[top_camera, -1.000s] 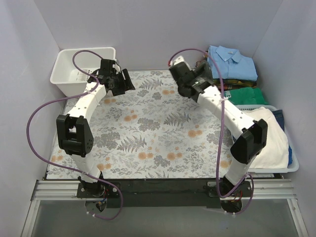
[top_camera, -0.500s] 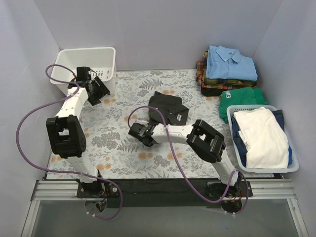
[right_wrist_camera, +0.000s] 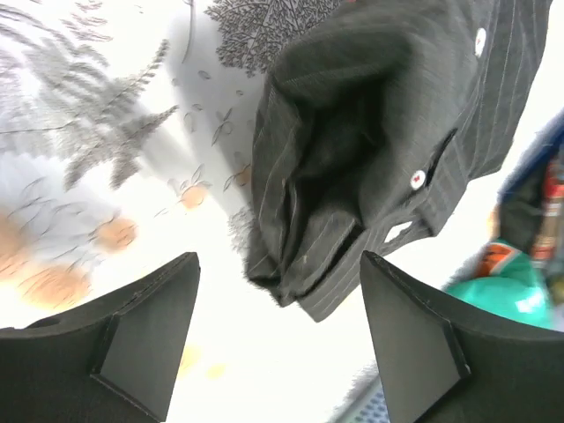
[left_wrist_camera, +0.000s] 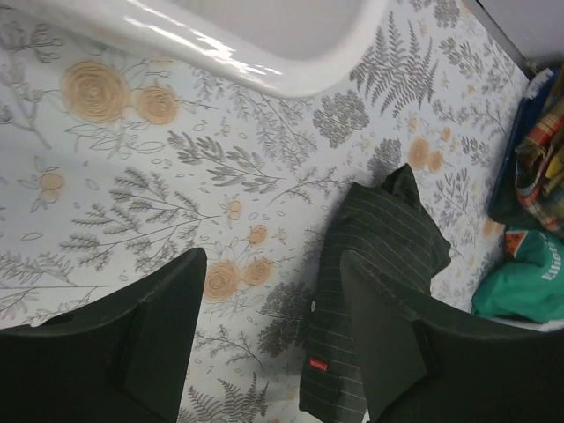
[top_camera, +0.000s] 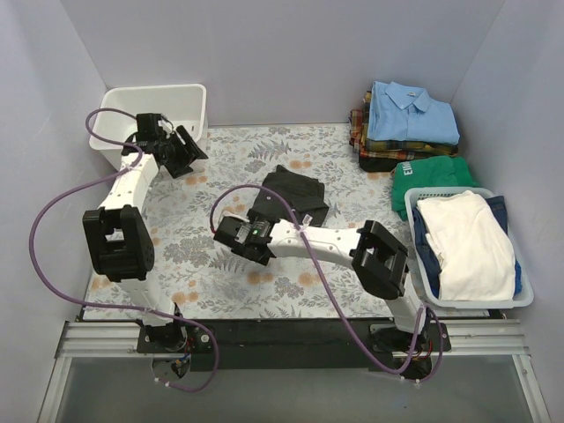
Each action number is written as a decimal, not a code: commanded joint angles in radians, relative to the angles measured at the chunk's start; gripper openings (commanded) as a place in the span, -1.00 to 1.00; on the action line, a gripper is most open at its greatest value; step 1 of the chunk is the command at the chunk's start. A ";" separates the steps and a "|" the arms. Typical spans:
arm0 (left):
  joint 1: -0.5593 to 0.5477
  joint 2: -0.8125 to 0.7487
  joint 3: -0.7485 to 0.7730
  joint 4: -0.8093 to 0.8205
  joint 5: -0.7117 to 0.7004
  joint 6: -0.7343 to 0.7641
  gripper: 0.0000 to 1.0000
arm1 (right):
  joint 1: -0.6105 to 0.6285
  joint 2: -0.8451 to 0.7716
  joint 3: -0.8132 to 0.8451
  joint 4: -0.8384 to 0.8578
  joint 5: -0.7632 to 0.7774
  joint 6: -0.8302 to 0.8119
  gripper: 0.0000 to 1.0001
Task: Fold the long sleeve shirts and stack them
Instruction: Fold the shirt
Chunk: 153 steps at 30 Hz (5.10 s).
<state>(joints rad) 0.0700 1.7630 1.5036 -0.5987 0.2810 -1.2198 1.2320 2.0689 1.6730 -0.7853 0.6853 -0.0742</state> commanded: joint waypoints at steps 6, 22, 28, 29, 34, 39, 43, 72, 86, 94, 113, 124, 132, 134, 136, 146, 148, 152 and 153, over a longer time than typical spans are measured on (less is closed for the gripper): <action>-0.258 0.111 0.131 0.063 0.156 0.129 0.25 | -0.129 -0.358 -0.134 -0.012 -0.202 0.281 0.55; -0.496 0.214 0.014 0.105 0.296 0.221 0.16 | -0.508 -0.472 -0.308 0.035 -0.552 0.485 0.42; -0.516 0.193 -0.150 0.106 0.097 0.172 0.04 | -0.560 -0.394 -0.253 0.037 -0.677 0.459 0.38; -0.516 0.179 -0.192 0.097 0.033 0.168 0.03 | -0.568 -0.376 -0.248 0.037 -0.711 0.453 0.38; -0.516 0.061 -0.310 0.051 -0.055 0.161 0.02 | -0.571 -0.308 -0.219 0.031 -0.836 0.381 0.34; -0.519 -0.071 -0.393 0.050 0.013 0.152 0.03 | -0.569 -0.288 -0.217 0.017 -0.885 0.343 0.30; -0.519 -0.197 -0.327 0.065 -0.025 0.131 0.15 | -0.572 -0.308 -0.225 0.006 -0.813 0.353 0.29; -0.253 0.116 0.236 -0.015 0.027 0.089 0.26 | -0.267 0.085 0.068 0.000 -1.007 0.134 0.18; -0.300 0.116 0.135 0.004 0.164 0.151 0.23 | -0.289 -0.323 -0.538 0.009 -0.772 0.132 0.25; -0.440 0.099 0.067 -0.015 0.185 0.218 0.23 | -0.365 -0.656 -0.633 0.101 -0.630 0.244 0.38; -0.639 0.124 -0.109 0.011 0.454 0.322 0.07 | -0.657 -0.716 -0.633 0.081 -0.665 0.525 0.44; -0.635 0.228 -0.048 -0.041 -0.034 0.296 0.06 | -0.740 -0.619 -0.564 0.081 -0.756 0.479 0.42; -0.593 0.346 0.098 -0.108 -0.221 0.081 0.09 | -0.764 -0.537 -0.494 0.083 -0.771 0.453 0.41; -0.549 0.355 0.107 -0.113 -0.220 0.028 0.09 | -0.772 -0.520 -0.480 0.083 -0.779 0.447 0.40; -0.503 0.354 0.099 -0.090 -0.209 -0.030 0.09 | -0.773 -0.494 -0.452 0.081 -0.783 0.442 0.40; -0.395 0.343 0.263 -0.070 -0.167 -0.125 0.10 | -0.744 -0.391 -0.271 0.069 -0.889 0.325 0.35; -0.381 0.300 0.256 -0.058 -0.158 -0.130 0.12 | -0.720 -0.368 -0.233 0.054 -0.892 0.303 0.34; -0.360 0.210 0.225 -0.052 -0.158 -0.119 0.18 | -0.640 -0.288 -0.104 0.028 -0.911 0.269 0.19; -0.355 0.198 0.218 -0.065 -0.169 -0.110 0.18 | -0.632 -0.258 -0.066 0.026 -0.921 0.269 0.14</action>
<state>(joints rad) -0.3019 2.0987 1.7313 -0.6518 0.1333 -1.3293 0.5407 1.7443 1.4849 -0.7269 -0.1802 0.2489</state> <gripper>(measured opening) 0.582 0.615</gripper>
